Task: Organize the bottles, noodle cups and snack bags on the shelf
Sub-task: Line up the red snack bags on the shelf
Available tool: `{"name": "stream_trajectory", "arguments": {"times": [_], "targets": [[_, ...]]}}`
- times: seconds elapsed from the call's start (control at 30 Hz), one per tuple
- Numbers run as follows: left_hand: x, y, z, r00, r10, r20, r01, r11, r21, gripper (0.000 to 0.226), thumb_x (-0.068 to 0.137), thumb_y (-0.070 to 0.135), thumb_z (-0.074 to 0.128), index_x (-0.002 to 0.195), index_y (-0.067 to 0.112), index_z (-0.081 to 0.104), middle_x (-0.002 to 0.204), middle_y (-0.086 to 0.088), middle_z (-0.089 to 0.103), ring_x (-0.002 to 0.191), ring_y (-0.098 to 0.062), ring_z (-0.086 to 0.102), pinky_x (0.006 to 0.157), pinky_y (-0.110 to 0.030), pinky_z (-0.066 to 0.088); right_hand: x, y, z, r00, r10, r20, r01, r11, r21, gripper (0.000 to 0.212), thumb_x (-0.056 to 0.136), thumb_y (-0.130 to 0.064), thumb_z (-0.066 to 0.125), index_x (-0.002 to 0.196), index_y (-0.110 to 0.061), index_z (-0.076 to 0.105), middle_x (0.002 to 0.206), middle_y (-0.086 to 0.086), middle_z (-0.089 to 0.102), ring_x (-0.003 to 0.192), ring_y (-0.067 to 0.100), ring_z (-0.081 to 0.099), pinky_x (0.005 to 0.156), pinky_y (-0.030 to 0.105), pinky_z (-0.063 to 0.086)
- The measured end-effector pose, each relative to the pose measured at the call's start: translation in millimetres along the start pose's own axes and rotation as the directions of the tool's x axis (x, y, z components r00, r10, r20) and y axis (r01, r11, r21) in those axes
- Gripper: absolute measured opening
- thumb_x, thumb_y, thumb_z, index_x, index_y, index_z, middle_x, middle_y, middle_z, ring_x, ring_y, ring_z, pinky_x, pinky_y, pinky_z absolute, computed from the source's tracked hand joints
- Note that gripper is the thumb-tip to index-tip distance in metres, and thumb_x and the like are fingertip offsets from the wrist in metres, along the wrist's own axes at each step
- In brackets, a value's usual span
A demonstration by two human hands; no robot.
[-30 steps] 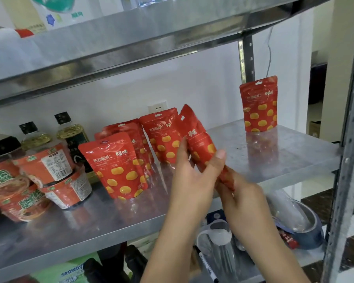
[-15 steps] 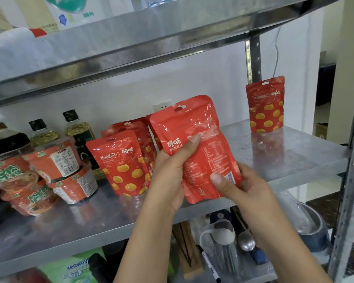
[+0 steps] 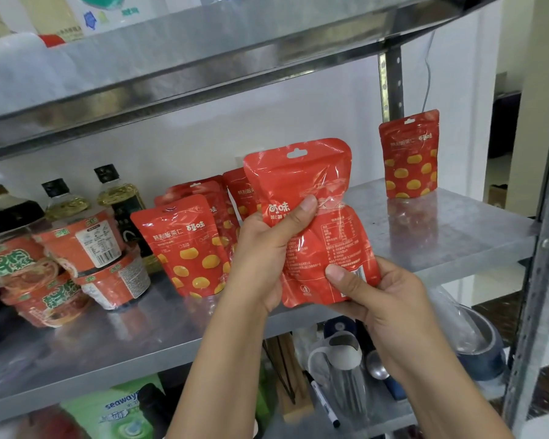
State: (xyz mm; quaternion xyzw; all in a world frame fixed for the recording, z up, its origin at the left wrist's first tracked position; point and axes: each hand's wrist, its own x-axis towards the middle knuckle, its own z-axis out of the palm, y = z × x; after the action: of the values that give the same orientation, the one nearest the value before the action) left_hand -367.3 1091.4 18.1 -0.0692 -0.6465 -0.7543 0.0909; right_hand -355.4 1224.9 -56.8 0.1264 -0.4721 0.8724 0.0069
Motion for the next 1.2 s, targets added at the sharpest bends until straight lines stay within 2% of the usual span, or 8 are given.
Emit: {"name": "stream_trajectory", "arguments": {"times": [0.17, 0.3, 0.67, 0.83, 0.93, 1.03, 1.13, 1.2], "targets": [[-2.2, -2.7, -0.8, 0.998, -0.052, -0.046, 0.051, 0.999, -0.018, 0.043, 0.083, 0.033, 0.072, 0.121, 0.014, 0.066, 0.109, -0.008, 0.076, 0.099, -0.027, 0.074, 0.089, -0.049, 0.059, -3.4, -1.1, 5.3, 0.997, -0.051, -0.06, 0.044, 0.992, -0.123, 0.029, 0.07, -0.025, 0.08, 0.095, -0.012, 0.075, 0.091, 0.009, 0.078, 0.087, 0.027, 0.076, 0.08, 0.043, 0.061], [-7.2, -9.8, -7.0, 0.998, -0.058, -0.021, 0.057, 0.997, -0.057, 0.051, 0.08, 0.039, 0.069, 0.125, 0.014, 0.065, 0.114, -0.007, 0.075, 0.104, -0.025, 0.073, 0.082, -0.039, 0.062, -8.3, -3.2, 8.6, 0.986, -0.141, -0.085, 0.119, 0.966, -0.228, 0.02, 0.07, -0.03, 0.08, 0.087, -0.021, 0.074, 0.084, 0.0, 0.078, 0.081, 0.018, 0.076, 0.075, 0.035, 0.063], [-4.7, -17.9, -11.2, 0.997, 0.032, -0.066, -0.036, 0.997, -0.065, 0.033, 0.076, 0.018, 0.074, 0.107, 0.007, 0.072, 0.107, -0.013, 0.076, 0.096, -0.028, 0.075, 0.075, -0.035, 0.061, -3.1, 1.4, 4.5, 0.993, -0.107, -0.041, 0.098, 0.978, -0.182, 0.024, 0.071, -0.031, 0.078, 0.092, -0.021, 0.074, 0.091, 0.003, 0.079, 0.088, 0.021, 0.076, 0.085, 0.044, 0.059], [-4.5, -18.0, -7.0, 0.994, 0.009, -0.107, -0.012, 0.999, -0.03, 0.045, 0.08, 0.02, 0.074, 0.124, 0.01, 0.064, 0.115, -0.007, 0.074, 0.103, -0.023, 0.073, 0.084, -0.037, 0.06, -2.0, 4.0, 3.6, 0.99, -0.133, -0.056, 0.121, 0.975, -0.189, 0.023, 0.073, -0.032, 0.079, 0.094, -0.024, 0.073, 0.09, -0.003, 0.078, 0.086, 0.015, 0.075, 0.083, 0.039, 0.061], [-12.5, -25.2, 3.6, 0.976, 0.064, -0.21, -0.043, 0.994, 0.104, 0.069, 0.077, 0.03, 0.078, 0.138, 0.028, 0.044, 0.135, 0.005, 0.061, 0.119, -0.011, 0.063, 0.103, -0.036, 0.051, -0.6, 15.8, 0.7, 0.894, -0.385, -0.228, 0.21, 0.812, -0.545, 0.023, 0.083, -0.031, 0.079, 0.101, -0.039, 0.067, 0.097, -0.019, 0.073, 0.089, -0.003, 0.068, 0.073, 0.016, 0.054], [-29.2, -33.9, 25.3, 1.0, 0.025, -0.019, -0.025, 1.0, -0.018, 0.064, 0.08, 0.041, 0.078, 0.136, 0.027, 0.052, 0.132, 0.003, 0.065, 0.12, -0.014, 0.064, 0.104, -0.038, 0.05, 3.0, 23.8, -1.2, 0.779, -0.624, -0.06, 0.315, 0.472, -0.823, 0.039, 0.09, -0.024, 0.072, 0.126, -0.035, 0.063, 0.129, -0.018, 0.061, 0.105, -0.003, 0.058, 0.079, 0.02, 0.052], [-16.5, -38.4, 21.6, 0.991, 0.055, -0.124, -0.07, 0.99, -0.12, 0.04, 0.088, 0.024, 0.073, 0.126, 0.018, 0.061, 0.117, -0.006, 0.073, 0.11, -0.023, 0.07, 0.089, -0.033, 0.057, 3.2, 27.2, -1.5, 0.824, -0.508, 0.251, 0.479, 0.387, -0.788, 0.051, 0.091, -0.039, 0.058, 0.14, -0.028, 0.056, 0.151, -0.014, 0.044, 0.132, 0.0, 0.048, 0.102, 0.022, 0.046], [0.3, -38.6, 4.7, 0.973, 0.032, -0.229, -0.075, 0.981, -0.18, 0.032, 0.093, 0.012, 0.065, 0.124, 0.01, 0.063, 0.113, -0.011, 0.074, 0.107, -0.028, 0.071, 0.084, -0.037, 0.06, 3.0, 21.9, -7.0, 0.811, -0.5, 0.303, 0.543, 0.453, -0.707, 0.044, 0.093, -0.037, 0.062, 0.135, -0.024, 0.062, 0.15, -0.014, 0.046, 0.138, 0.004, 0.044, 0.109, 0.023, 0.042]]}}
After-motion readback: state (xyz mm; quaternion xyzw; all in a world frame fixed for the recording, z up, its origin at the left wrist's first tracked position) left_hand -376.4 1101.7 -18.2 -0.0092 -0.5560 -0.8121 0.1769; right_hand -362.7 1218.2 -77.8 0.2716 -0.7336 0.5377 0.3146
